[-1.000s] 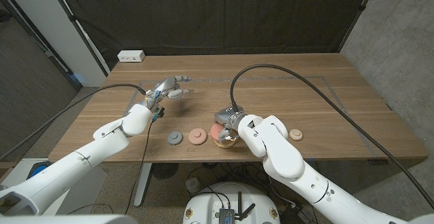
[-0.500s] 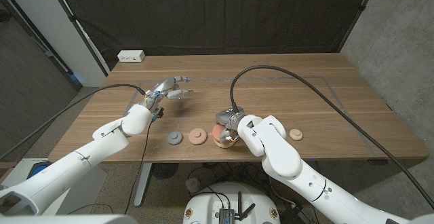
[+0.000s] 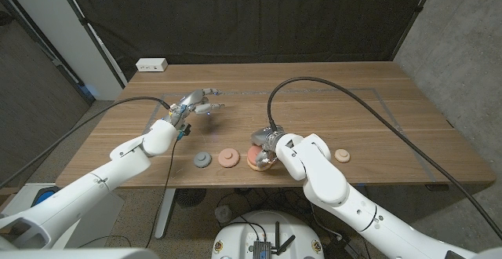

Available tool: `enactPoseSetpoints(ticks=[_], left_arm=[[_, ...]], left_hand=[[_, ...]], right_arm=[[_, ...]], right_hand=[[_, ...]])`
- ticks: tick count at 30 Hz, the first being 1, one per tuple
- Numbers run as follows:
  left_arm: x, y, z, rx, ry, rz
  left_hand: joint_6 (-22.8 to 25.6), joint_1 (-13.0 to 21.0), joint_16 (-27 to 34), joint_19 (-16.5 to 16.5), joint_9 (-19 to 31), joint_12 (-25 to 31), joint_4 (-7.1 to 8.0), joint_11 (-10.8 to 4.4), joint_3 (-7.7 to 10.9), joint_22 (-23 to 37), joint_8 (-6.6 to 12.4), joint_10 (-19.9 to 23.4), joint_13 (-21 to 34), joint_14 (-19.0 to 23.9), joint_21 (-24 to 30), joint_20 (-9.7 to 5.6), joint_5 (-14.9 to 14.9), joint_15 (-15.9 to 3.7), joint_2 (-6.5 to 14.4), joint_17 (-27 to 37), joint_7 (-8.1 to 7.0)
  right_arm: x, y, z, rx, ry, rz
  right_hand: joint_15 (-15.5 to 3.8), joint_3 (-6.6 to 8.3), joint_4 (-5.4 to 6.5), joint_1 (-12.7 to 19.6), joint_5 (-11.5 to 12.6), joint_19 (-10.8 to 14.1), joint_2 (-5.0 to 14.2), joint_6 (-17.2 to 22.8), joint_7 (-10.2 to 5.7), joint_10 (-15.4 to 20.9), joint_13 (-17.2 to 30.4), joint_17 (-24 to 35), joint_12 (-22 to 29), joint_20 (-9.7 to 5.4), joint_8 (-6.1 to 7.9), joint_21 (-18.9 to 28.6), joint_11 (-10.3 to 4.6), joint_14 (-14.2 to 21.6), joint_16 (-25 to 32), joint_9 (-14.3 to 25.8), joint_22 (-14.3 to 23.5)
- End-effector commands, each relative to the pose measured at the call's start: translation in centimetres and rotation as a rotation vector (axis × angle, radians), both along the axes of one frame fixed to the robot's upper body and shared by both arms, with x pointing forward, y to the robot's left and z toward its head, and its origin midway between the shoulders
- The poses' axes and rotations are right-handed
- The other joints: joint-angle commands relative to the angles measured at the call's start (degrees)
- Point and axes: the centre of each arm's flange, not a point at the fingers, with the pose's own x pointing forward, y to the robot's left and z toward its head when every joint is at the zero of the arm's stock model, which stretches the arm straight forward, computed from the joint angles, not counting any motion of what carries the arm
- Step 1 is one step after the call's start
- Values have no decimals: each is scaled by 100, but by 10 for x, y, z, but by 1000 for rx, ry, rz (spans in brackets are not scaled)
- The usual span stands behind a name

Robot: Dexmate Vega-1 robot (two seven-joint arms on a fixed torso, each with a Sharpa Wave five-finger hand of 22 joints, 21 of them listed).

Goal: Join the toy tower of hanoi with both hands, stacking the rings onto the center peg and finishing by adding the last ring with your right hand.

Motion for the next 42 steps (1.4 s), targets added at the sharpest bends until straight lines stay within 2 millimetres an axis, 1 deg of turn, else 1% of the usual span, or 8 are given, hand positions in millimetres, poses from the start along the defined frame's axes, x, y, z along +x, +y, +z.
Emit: enactPoseSetpoints(ticks=[1, 15, 23, 28, 36, 39, 41, 42], left_arm=[[3, -3, 1, 3, 1, -3], [-1, -2, 1, 2, -1, 2], [-2, -1, 1, 2, -7, 2], [-2, -2, 1, 1, -5, 0], [-2, -3, 1, 3, -4, -4], [-2, -3, 1, 3, -4, -4], [-1, -3, 1, 3, -4, -4], [-2, -3, 1, 3, -4, -4]], left_hand=[[47, -25, 28, -36, 21, 5, -12, 16, 5, 0, 19, 57, 16, 1, 40, -400, 28, -566, 50, -7, 9], [61, -31, 46, -46, 22, -3, -12, 6, 13, -36, 19, 63, 27, 12, 80, -404, 29, -566, 57, 0, 13], [61, -33, 41, -51, 22, -7, -13, 12, 20, -58, 16, 67, 34, 2, 106, -398, 29, -567, 61, -10, 12], [65, -35, 49, -61, 23, -9, -15, 21, 23, -74, 15, 74, 39, 2, 122, -401, 29, -567, 60, -2, 12], [77, -41, 49, -68, 24, -10, -14, 19, 28, -98, 17, 85, 47, -3, 149, -401, 29, -567, 63, -7, 7], [84, -43, 59, -70, 24, -15, -15, 10, 29, -106, 19, 77, 49, 4, 158, -400, 29, -567, 61, 1, 4], [84, -44, 51, -73, 24, -19, -15, 9, 30, -110, 18, 69, 50, -5, 161, -401, 29, -567, 62, -9, 5], [90, -45, 57, -74, 24, -19, -15, 9, 30, -115, 20, 72, 51, 1, 166, -403, 29, -567, 62, -4, 6]], right_arm=[[4, -7, -2, 5, 14, -19], [2, -8, -5, -12, 13, -27], [-1, -9, -5, -24, 13, -42], [-2, -11, -3, -20, 10, -64], [-3, -11, -2, -31, 0, -77], [-3, -11, -2, -35, -2, -79], [-3, -10, -2, -43, 0, -81], [-3, -9, -2, -45, 0, -81]], right_hand=[[-87, 556, 502, 174, 26, -31, 272, 593, -521, 967, 26, 27, 35, -288, 14, -7, -896, 41, -33, 30, 0], [-87, 583, 499, 143, 26, -49, 254, 579, -533, 938, 39, 26, 9, -286, -7, -13, -911, 34, -79, 35, -12], [-86, 553, 525, -32, -17, -179, 118, 461, -497, 451, 54, -48, -135, -281, -84, -95, -789, -151, -306, 42, -89], [-90, 531, 526, -92, -44, -225, 57, 366, -483, 338, 67, -125, -131, -277, -132, -125, -792, -252, -444, 48, -111], [-86, 474, 536, -215, -112, -207, -58, 129, -425, 183, 22, -14, -143, -276, -254, -94, -754, -133, -413, 47, -80], [-86, 454, 536, -274, -155, -224, -124, -81, -349, 92, -2, -14, -145, -276, -356, -99, -745, -162, -458, 40, -78], [-86, 428, 536, -330, -213, -251, -200, -217, -301, 29, -25, -2, -139, -274, -426, -113, -702, -178, -489, 30, -83], [-86, 424, 535, -341, -233, -253, -215, -259, -317, 16, -33, -3, -135, -276, -447, -114, -710, -182, -501, 27, -82]])
